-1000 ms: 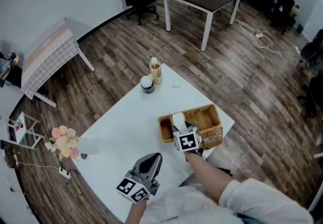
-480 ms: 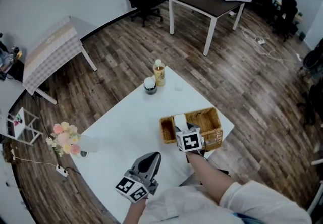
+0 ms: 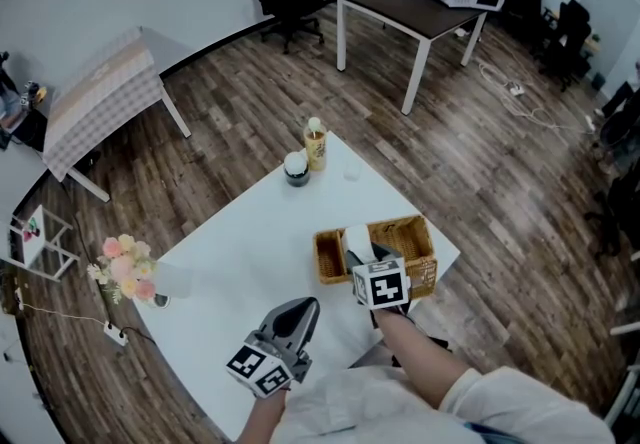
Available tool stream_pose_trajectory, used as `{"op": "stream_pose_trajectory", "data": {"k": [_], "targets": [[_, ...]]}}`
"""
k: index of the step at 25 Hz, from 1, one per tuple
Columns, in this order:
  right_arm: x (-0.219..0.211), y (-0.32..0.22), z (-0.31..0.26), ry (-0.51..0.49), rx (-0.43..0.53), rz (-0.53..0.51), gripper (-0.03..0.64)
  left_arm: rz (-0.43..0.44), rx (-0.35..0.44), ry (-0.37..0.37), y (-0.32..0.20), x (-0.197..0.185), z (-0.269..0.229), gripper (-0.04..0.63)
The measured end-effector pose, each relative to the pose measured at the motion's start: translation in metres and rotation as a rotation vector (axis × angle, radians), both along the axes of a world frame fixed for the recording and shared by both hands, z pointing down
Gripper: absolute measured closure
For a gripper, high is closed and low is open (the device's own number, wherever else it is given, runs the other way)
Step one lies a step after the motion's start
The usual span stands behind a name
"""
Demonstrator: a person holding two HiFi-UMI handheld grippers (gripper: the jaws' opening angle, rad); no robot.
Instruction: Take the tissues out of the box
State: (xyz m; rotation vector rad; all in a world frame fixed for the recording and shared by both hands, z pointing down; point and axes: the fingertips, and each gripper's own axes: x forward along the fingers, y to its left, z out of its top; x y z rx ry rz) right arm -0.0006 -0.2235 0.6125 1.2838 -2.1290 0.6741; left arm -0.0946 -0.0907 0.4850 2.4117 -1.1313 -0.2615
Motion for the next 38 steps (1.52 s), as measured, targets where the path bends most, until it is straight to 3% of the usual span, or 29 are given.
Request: {"op": "stream_pose_trajectory", "data": {"k": [12, 18, 29, 38], "targets": [[0.000, 0.009, -0.034, -0.032, 0.088, -0.053, 0.376, 0.003, 0.009, -0.002, -0.003, 0.001, -0.003, 0.594], [-0.012, 0.010, -0.059, -0.210, 0.134, -0.078, 0.376, -0.001, 0.010, -0.006, -0.004, 0.000, -0.004, 0.594], [-0.047, 0.019, -0.100, -0.386, 0.224, -0.192, 0.376, -0.017, 0.018, -0.013, -0.002, -0.002, -0.007, 0.594], [-0.085, 0.046, -0.142, -0.634, 0.292, -0.405, 0.376, -0.046, 0.015, -0.015, -0.002, -0.009, -0.006, 0.594]]}}
